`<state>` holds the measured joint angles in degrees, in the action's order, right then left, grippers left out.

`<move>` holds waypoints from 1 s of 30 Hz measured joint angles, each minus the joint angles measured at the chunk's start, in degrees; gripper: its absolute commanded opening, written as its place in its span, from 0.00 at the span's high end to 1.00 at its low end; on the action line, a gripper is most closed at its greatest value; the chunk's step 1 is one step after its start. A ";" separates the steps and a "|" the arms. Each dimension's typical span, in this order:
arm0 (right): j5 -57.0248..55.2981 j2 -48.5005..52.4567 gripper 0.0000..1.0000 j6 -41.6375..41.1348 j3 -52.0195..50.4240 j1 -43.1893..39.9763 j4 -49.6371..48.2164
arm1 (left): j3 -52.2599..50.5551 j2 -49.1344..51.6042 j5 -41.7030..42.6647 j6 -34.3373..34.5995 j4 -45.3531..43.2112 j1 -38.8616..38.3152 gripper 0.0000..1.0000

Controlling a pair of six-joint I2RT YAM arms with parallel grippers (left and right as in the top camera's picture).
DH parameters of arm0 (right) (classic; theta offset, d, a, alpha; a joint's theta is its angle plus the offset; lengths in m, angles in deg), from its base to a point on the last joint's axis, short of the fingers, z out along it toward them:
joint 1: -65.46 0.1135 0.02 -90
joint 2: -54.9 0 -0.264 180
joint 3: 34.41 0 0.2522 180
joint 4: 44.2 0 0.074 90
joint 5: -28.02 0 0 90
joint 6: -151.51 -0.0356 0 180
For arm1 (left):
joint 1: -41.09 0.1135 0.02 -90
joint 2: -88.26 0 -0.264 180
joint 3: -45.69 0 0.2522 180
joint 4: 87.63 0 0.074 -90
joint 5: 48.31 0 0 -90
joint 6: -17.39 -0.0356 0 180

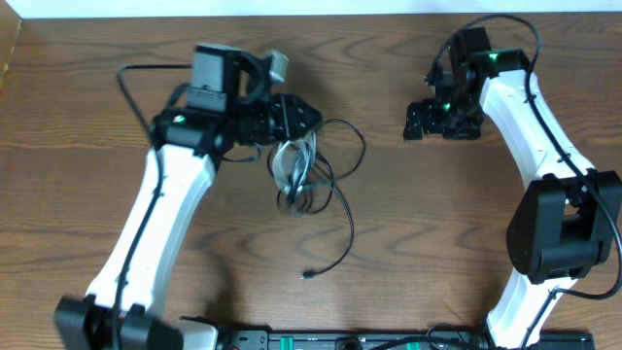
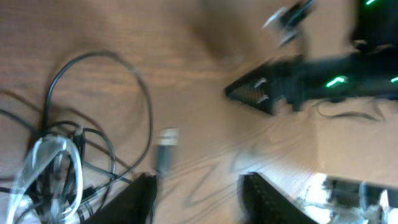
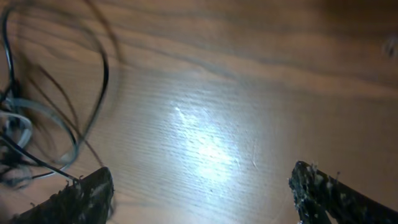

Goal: Untangle cables

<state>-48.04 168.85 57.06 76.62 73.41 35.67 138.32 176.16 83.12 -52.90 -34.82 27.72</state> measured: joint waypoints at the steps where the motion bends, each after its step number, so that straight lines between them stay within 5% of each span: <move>1: 0.74 0.00 0.15 0.55 0.61 0.00 -0.26 | 0.00 1.11 -0.13 -0.52 0.35 -0.24 0.34; 12: 10.64 0.00 0.20 5.55 0.90 5.16 -4.46 | 0.00 1.88 -3.04 -3.39 3.37 3.91 0.32; 20: 12.22 0.00 0.21 5.53 0.92 8.04 -7.74 | 0.07 0.17 -10.10 -6.08 19.61 7.19 0.32; 30: 12.02 0.00 0.19 5.51 0.92 8.37 -8.57 | -6.86 0.17 -12.46 -7.15 19.02 7.17 0.41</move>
<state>-36.02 168.85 62.57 77.54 81.78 27.10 131.46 176.33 70.66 -60.05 -15.80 34.89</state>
